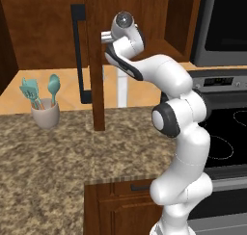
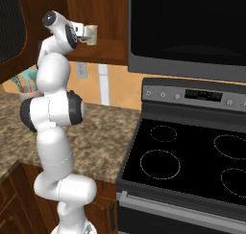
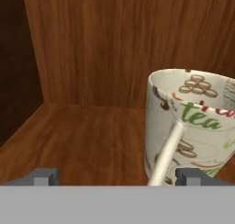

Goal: Gather all objects into one cabinet and sort the glasses and bowls to opposite sides.

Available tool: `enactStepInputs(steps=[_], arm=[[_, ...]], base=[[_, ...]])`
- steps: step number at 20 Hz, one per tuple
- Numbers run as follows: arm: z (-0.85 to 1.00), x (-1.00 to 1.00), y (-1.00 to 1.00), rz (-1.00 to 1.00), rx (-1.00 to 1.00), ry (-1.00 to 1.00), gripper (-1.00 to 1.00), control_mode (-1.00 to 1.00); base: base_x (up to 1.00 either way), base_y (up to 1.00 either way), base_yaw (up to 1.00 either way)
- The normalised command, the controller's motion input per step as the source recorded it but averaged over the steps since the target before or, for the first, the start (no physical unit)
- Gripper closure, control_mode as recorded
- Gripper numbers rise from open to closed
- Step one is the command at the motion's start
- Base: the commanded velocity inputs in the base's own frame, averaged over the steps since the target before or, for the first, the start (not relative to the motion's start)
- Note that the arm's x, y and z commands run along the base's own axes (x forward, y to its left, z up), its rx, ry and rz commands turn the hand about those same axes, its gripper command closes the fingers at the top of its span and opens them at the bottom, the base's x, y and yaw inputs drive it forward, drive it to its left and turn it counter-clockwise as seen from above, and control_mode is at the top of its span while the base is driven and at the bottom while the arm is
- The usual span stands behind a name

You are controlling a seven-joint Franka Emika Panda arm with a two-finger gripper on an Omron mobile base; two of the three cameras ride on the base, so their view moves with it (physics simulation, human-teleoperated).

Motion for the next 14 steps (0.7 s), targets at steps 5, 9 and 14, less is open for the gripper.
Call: enactStepInputs(steps=[5, 9, 14], arm=[[0.00, 0.00, -0.03, -0.03, 0.00, 0.00, -1.00, -1.00], [0.00, 0.00, -0.05, -0.06, 0.00, -0.01, -1.00, -1.00], [0.00, 0.00, -0.01, -0.08, 0.00, -0.04, -1.00, -1.00]], base=[[0.00, 0.00, 0.00], [0.00, 0.00, 0.00], [0.00, 0.00, 0.00]])
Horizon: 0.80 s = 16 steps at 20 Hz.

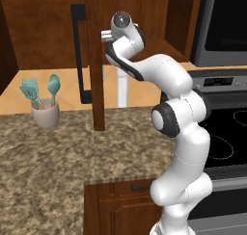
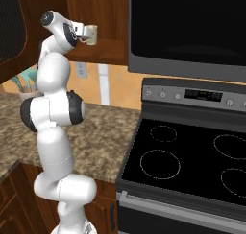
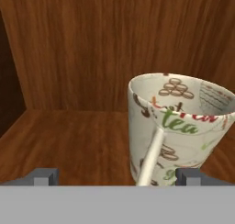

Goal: Gather all objects into one cabinet and sort the glasses and bowls to opposite sides.

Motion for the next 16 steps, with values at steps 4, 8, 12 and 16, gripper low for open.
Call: enactStepInputs(steps=[4, 8, 12, 16], arm=[[0.00, 0.00, 0.00, -0.06, 0.00, -0.03, -1.00, -1.00], [0.00, 0.00, 0.00, 0.00, 0.00, -0.02, -1.00, -1.00], [-0.13, 0.00, 0.15, 0.00, 0.14, 0.00, 1.00, -1.00], [-0.03, 0.00, 0.03, 0.00, 0.08, 0.00, 1.00, -1.00]], base=[[0.00, 0.00, 0.00], [0.00, 0.00, 0.00], [0.00, 0.00, 0.00], [0.00, 0.00, 0.00]])
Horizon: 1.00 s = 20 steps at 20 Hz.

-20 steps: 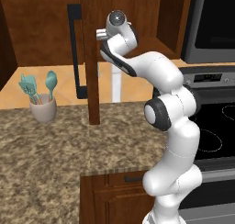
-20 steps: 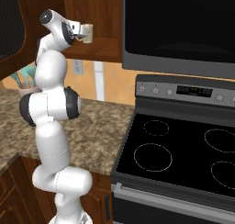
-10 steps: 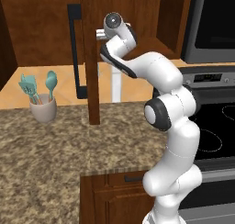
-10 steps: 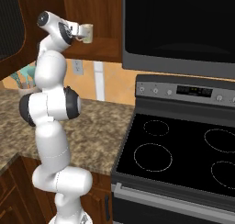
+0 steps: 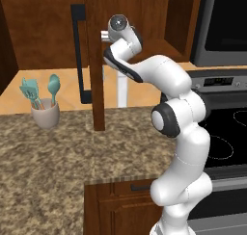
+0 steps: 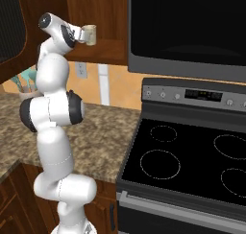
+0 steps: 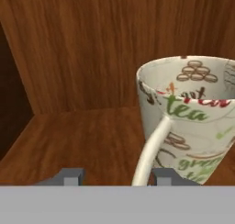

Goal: Gather all objects into one cabinet and sort the glasses and bowls to opposite sides.

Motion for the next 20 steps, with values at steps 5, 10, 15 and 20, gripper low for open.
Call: enactStepInputs(steps=[5, 10, 15, 20], arm=[[0.02, 0.00, -0.21, 0.00, 0.09, -0.02, 1.00, -1.00], [0.17, -0.02, -0.33, 0.00, 0.07, -0.07, 1.00, -1.00], [0.19, -0.21, -0.31, 0.00, 0.05, -0.08, 1.00, -1.00], [0.06, -0.54, -0.29, 0.04, 0.14, 0.00, 1.00, -1.00]], base=[[0.00, 0.00, 0.00], [0.00, 0.00, 0.00], [0.00, 0.00, 0.00], [0.00, 0.00, 0.00]])
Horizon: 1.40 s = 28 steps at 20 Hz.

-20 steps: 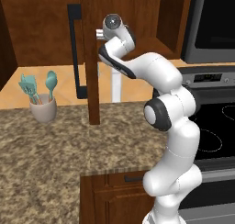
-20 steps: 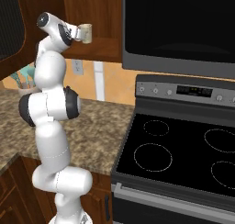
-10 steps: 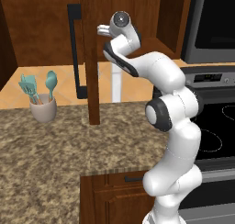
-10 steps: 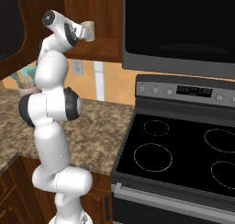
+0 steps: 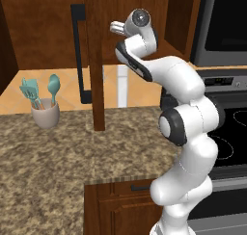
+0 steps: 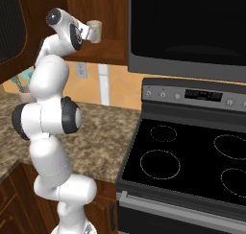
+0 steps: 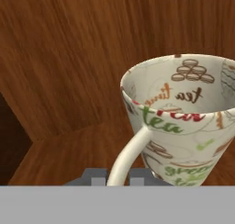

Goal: Gather all objects into one cabinet and sort the glasses and bowls to opposite sides.

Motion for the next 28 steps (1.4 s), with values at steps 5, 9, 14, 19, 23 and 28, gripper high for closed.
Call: enactStepInputs(steps=[5, 9, 14, 19, 23, 28], arm=[[0.14, -0.89, -0.30, 0.07, 0.20, 0.00, 1.00, -1.00], [0.05, -1.00, -0.09, 0.11, 0.06, 0.00, 1.00, -1.00], [0.00, -0.77, -0.06, 0.08, 0.00, 0.00, 1.00, -1.00], [0.16, -0.85, -0.10, 0.01, -0.05, 0.00, 1.00, -1.00], [0.12, -1.00, -0.15, 0.00, -0.02, 0.00, 1.00, -1.00], [0.00, -1.00, -0.20, 0.00, -0.01, 0.06, 1.00, -1.00]], base=[[0.00, 0.00, 0.00], [0.00, 0.00, 0.00], [0.00, 0.00, 0.00], [0.00, 0.00, 0.00], [0.00, 0.00, 0.00], [0.00, 0.00, 0.00]])
